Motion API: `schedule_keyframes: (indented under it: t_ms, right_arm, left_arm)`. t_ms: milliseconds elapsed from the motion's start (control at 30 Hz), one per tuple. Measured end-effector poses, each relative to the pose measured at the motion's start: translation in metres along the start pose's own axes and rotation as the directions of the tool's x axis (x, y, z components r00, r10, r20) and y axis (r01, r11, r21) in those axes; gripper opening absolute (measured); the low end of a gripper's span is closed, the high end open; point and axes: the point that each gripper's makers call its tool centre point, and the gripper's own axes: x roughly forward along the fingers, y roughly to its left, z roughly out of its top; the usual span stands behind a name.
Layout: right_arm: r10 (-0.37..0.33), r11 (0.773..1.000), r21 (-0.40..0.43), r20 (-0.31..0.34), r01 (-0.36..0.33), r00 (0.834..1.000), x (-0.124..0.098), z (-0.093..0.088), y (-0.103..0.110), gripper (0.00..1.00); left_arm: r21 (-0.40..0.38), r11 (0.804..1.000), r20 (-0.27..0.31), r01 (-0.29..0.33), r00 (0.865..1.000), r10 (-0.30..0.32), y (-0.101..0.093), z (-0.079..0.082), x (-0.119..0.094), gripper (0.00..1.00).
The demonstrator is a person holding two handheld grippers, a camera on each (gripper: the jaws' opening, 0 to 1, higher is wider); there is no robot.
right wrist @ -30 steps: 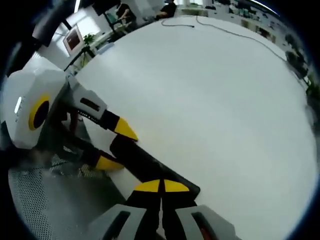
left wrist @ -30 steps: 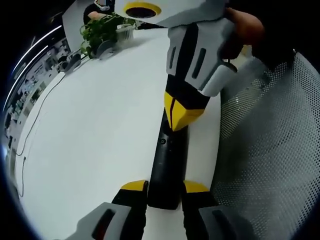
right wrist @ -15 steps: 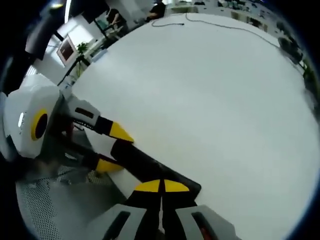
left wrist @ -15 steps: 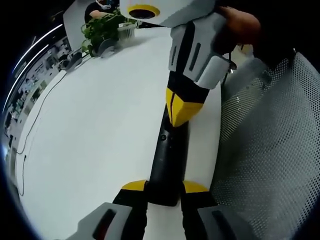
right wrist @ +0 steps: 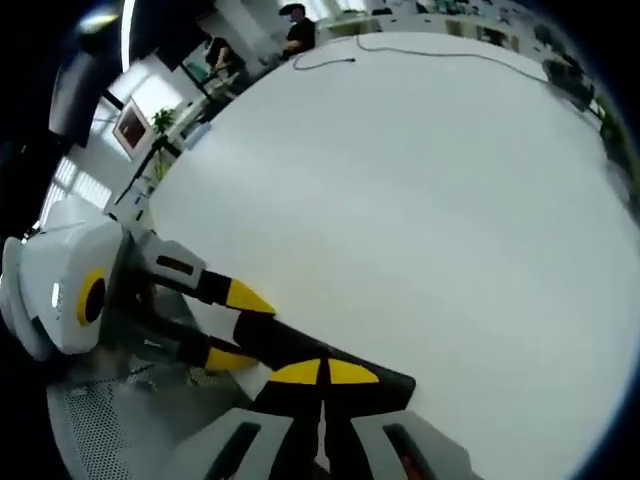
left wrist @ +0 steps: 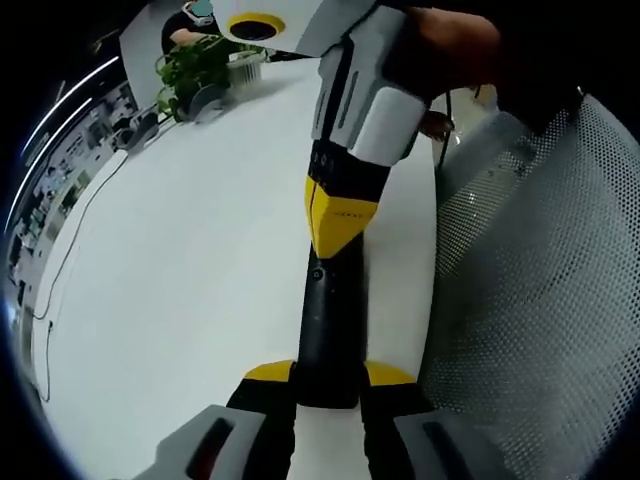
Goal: Press the specified remote control buttons in sequence, fully releasing each button before pressing the next.
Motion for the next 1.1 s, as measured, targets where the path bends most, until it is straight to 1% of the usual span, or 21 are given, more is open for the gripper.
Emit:
schedule_keyframes:
  t_ms: [100, 200, 267, 367, 400, 467, 733, 833, 867, 967, 1067, 1100]
  right_arm:
    - [0.014, 1.000, 0.006, -0.001, -0.014, 1.000, 0.003, 0.000, 0.002, 0.00]
    - [0.018, 1.000, 0.003, 0.003, -0.018, 1.000, 0.004, 0.000, 0.003, 0.00]
    - [0.020, 1.000, 0.006, -0.010, -0.020, 1.000, 0.005, -0.002, 0.003, 0.00]
    - [0.003, 1.000, -0.010, -0.024, -0.003, 1.000, 0.008, -0.005, 0.001, 0.00]
    - [0.004, 1.000, -0.026, -0.018, -0.004, 1.000, 0.007, -0.005, 0.002, 0.00]
    - [0.006, 1.000, -0.027, -0.016, -0.006, 1.000, 0.008, -0.004, 0.002, 0.00]
    - [-0.026, 0.996, -0.084, -0.019, 0.024, 0.999, 0.010, -0.004, 0.003, 0.00]
    - [-0.043, 0.997, -0.068, -0.036, 0.041, 0.998, 0.012, -0.002, 0.003, 0.00]
    - [-0.050, 0.996, -0.079, -0.046, 0.047, 0.998, 0.013, -0.002, 0.002, 0.00]
    - [-0.046, 0.997, -0.066, -0.055, 0.043, 0.997, 0.012, -0.002, 0.000, 0.00]
    - [-0.016, 0.999, -0.042, -0.023, 0.015, 1.000, 0.010, -0.003, 0.000, 0.00]
    - [-0.011, 0.998, -0.055, -0.014, 0.010, 1.000, 0.010, -0.004, 0.001, 0.00]
  left_arm:
    - [0.019, 1.000, 0.009, 0.009, 1.000, -0.009, -0.002, 0.002, 0.001, 0.24]
    - [0.019, 1.000, 0.015, 0.018, 1.000, -0.018, -0.004, 0.004, 0.002, 0.24]
    - [0.018, 1.000, 0.015, 0.018, 1.000, -0.019, -0.004, 0.004, 0.002, 0.24]
    - [0.025, 1.000, 0.013, 0.019, 1.000, -0.019, -0.005, 0.004, 0.002, 0.24]
    - [0.027, 0.999, 0.012, 0.020, 1.000, -0.020, -0.005, 0.005, 0.003, 0.24]
    - [0.026, 0.999, 0.012, 0.020, 1.000, -0.020, -0.005, 0.005, 0.002, 0.24]
    - [0.018, 0.999, 0.012, 0.028, 1.000, -0.029, -0.004, 0.004, 0.003, 0.24]
    - [0.018, 0.999, 0.010, 0.030, 0.999, -0.030, -0.004, 0.004, 0.003, 0.24]
    - [0.018, 0.999, 0.008, 0.030, 1.000, -0.030, -0.004, 0.004, 0.003, 0.24]
    - [0.015, 0.999, 0.010, 0.030, 1.000, -0.030, -0.004, 0.004, 0.003, 0.24]
    - [0.012, 1.000, 0.012, 0.025, 1.000, -0.026, -0.004, 0.004, 0.003, 0.24]
    - [0.008, 1.000, 0.013, 0.023, 1.000, -0.023, -0.004, 0.004, 0.003, 0.24]
